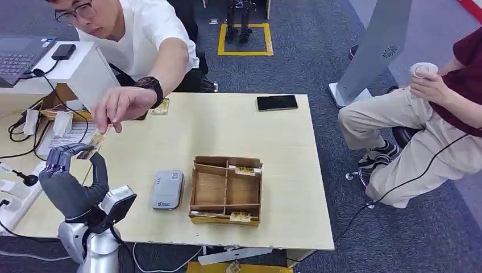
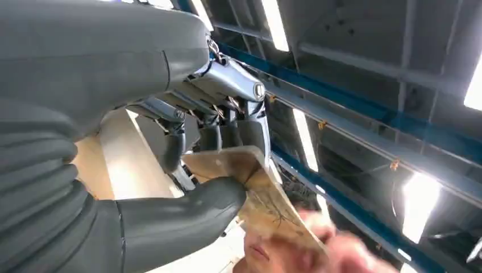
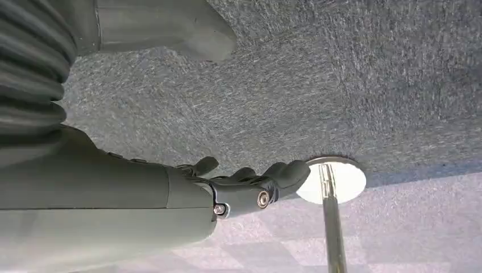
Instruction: Pass the card to the sensor for recognition and then transmit it.
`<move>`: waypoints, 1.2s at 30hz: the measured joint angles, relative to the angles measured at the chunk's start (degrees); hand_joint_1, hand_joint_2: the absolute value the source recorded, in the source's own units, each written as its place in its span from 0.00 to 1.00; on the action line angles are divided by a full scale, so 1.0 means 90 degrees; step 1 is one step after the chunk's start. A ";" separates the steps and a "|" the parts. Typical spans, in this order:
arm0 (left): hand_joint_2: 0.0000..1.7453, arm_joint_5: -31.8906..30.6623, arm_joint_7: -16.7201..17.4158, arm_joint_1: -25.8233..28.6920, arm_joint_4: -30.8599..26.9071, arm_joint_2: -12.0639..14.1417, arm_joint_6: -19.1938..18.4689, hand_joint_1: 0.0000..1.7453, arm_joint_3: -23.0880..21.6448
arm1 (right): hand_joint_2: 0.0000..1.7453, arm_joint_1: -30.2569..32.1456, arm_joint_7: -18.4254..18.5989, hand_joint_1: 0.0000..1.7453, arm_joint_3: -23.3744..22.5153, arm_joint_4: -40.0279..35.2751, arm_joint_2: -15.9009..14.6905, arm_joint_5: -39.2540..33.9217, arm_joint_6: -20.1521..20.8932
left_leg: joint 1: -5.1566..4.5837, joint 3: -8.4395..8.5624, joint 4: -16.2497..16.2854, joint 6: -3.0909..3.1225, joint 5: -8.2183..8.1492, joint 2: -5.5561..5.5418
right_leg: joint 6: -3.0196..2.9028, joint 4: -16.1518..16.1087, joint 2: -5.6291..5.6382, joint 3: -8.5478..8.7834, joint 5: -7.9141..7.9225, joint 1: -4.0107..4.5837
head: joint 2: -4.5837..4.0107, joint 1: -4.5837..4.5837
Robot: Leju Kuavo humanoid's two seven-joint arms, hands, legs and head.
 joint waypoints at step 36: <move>1.00 -0.0331 0.0107 0.0028 0.0027 -0.0010 0.0005 1.00 0.0097 | 1.00 0.0015 -0.0005 0.00 0.0000 0.0005 -0.0002 -0.0206 0.0000 | 0.0000 -0.0003 0.0000 0.0000 0.0000 -0.0002 | 0.0000 0.0000 -0.0003 0.0002 0.0000 0.0000 | -0.0002 0.0002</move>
